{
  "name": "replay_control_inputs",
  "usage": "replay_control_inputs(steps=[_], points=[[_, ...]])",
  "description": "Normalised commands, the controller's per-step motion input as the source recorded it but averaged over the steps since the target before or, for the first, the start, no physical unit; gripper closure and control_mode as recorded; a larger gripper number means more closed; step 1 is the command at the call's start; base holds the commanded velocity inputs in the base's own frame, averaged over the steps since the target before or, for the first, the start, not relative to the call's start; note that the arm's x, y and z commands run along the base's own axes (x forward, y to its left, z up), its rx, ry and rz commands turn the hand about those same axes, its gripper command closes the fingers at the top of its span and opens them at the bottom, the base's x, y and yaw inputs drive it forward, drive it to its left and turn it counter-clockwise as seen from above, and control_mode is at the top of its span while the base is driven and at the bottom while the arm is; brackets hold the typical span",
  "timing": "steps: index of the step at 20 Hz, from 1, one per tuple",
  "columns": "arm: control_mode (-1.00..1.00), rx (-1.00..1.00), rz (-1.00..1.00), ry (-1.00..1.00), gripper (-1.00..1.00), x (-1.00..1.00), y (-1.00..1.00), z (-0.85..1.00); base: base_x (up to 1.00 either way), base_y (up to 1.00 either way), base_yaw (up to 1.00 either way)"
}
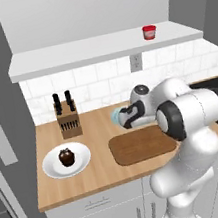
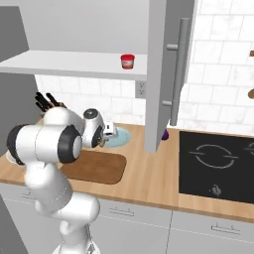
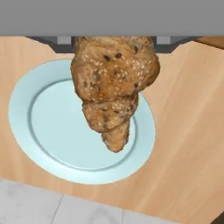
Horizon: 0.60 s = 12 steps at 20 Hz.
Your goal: From the different types of pastries on the counter, select a croissant and place it on the cutting board. Then retrieve a jar of jam from the cabinet and place it alongside the croissant on the cutting board.
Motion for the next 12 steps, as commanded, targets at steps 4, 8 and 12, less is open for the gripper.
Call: replay_control_inputs(steps=[4,8,12], points=[[-1.00,0.00,0.14,0.13,1.00,-1.00,0.15,0.55,0.00,0.00,0.00],[-1.00,0.00,0.20,0.23,1.00,-0.92,0.26,0.49,0.00,0.00,0.00],[-1.00,0.00,0.24,0.19,1.00,-0.31,0.33,0.21,0.00,0.00,0.00]])
